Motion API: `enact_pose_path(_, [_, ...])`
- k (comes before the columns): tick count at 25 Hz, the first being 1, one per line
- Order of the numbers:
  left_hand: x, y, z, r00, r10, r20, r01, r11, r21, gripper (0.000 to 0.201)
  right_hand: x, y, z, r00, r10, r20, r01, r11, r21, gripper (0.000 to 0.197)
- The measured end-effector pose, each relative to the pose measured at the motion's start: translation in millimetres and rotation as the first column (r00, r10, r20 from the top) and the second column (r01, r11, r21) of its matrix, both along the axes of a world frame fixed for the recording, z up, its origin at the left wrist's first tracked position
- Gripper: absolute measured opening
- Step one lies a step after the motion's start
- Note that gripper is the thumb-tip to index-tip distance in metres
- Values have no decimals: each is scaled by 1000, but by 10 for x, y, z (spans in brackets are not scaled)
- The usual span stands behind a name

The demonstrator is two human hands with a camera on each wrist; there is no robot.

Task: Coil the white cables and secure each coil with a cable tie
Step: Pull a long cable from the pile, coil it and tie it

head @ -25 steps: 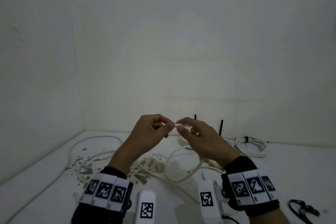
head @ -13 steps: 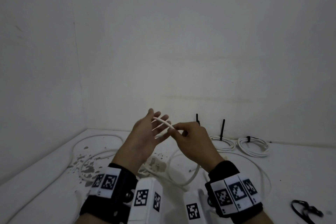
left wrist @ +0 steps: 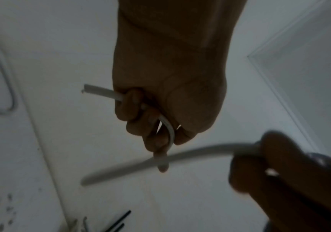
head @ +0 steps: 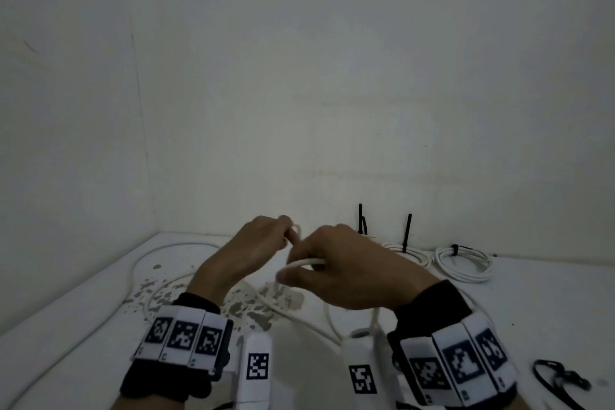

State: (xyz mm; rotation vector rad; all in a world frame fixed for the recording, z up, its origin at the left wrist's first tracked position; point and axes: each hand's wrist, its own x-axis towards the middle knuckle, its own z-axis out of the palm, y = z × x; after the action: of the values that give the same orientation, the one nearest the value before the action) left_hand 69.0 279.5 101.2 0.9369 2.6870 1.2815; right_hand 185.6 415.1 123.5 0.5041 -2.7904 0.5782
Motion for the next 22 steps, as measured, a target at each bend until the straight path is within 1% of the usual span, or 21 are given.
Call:
enact_pose_path(1, [52,-1,3,993,-118,-1,118,993,8,27,-15,-48,11,999,32,-28,-34,998,-61,16])
enact_pose_path(2, [94,2,3,972,-233,30,230,970,73,26,-29,-63,18,997,50,-65,-58,989,-139,16])
enact_pose_path(3, [107,13,-5,938,-329,112,296,925,238,25,-56,-43,13,994,57,-93,-77,972,-221,18])
enact_pose_path(4, [109,38,-18,887,-406,219,281,852,441,24,-71,-19,11,991,60,-116,-92,953,-289,21])
enact_pose_path(5, [113,85,-27,831,-460,312,218,786,579,31,-91,18,-4,990,56,-130,-97,939,-329,25])
enact_pose_path(6, [123,132,-35,785,-499,368,170,744,646,36,-109,44,-21,991,47,-129,-89,933,-349,27])
enact_pose_path(7, [110,192,-57,764,-512,394,147,732,666,38,-125,68,-41,991,30,-127,-75,928,-364,26])
enact_pose_path(8, [106,246,-71,763,-513,393,146,729,669,38,-139,90,-50,990,-11,-138,-42,925,-378,23])
enact_pose_path(9, [99,272,-77,759,-512,403,144,735,663,38,-150,109,-53,983,-91,-161,19,914,-406,21])
enact_pose_path(10, [99,269,-62,743,-497,448,123,759,639,42,-147,127,-51,962,-198,-185,95,885,-455,26])
enact_pose_path(11, [113,255,-33,729,-470,498,112,799,591,51,-155,159,-61,932,-298,-206,159,848,-506,36])
enact_pose_path(12, [125,236,-18,722,-452,524,124,830,544,57,-163,210,-74,904,-367,-220,196,812,-550,43])
enact_pose_path(13, [136,216,-2,714,-461,527,161,841,517,60,-176,253,-86,893,-397,-211,209,783,-587,46])
enact_pose_path(14, [149,204,12,708,-480,519,193,838,511,59,-188,289,-101,906,-383,-180,198,760,-619,46])
enact_pose_path(16, [128,183,0,673,-524,522,206,810,548,55,-190,358,-133,962,-268,-51,156,694,-703,44])
enact_pose_path(18, [93,153,-15,600,-584,546,182,765,618,49,-162,399,-133,985,-149,89,163,613,-773,41])
enact_pose_path(19, [84,134,-21,566,-606,559,161,746,646,47,-153,401,-127,984,-130,120,174,602,-779,42])
enact_pose_path(20, [77,115,-24,537,-622,570,142,733,665,46,-149,396,-120,982,-143,120,183,610,-771,44])
enact_pose_path(21, [77,102,-27,518,-626,583,128,731,670,47,-165,392,-122,979,-187,85,187,636,-749,43])
enact_pose_path(22, [83,102,-27,506,-623,597,119,736,667,48,-177,384,-125,971,-236,28,188,690,-699,39])
